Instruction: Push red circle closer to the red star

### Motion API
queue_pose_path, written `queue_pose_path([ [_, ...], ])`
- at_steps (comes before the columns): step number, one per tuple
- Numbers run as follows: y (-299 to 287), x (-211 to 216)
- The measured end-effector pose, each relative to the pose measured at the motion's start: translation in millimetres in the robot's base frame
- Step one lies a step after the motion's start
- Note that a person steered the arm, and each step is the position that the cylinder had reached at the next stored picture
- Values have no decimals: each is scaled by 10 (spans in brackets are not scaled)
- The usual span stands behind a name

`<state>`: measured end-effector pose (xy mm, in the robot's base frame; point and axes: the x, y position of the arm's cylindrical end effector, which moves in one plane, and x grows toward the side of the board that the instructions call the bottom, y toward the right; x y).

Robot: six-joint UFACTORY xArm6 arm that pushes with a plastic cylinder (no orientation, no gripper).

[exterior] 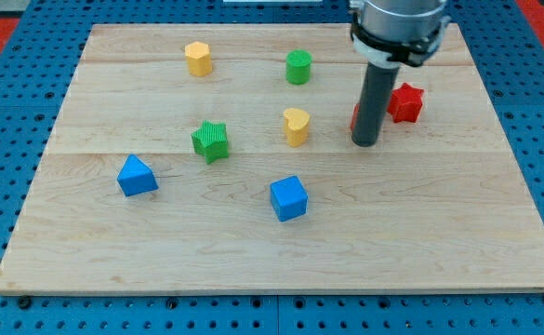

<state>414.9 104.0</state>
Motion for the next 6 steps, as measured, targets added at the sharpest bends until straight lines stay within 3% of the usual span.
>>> queue_pose_path([
  [1,-515,-137],
  [2,-501,154],
  [3,-395,-235],
  [4,68,-336],
  [5,217,-21],
  [6,-304,317],
])
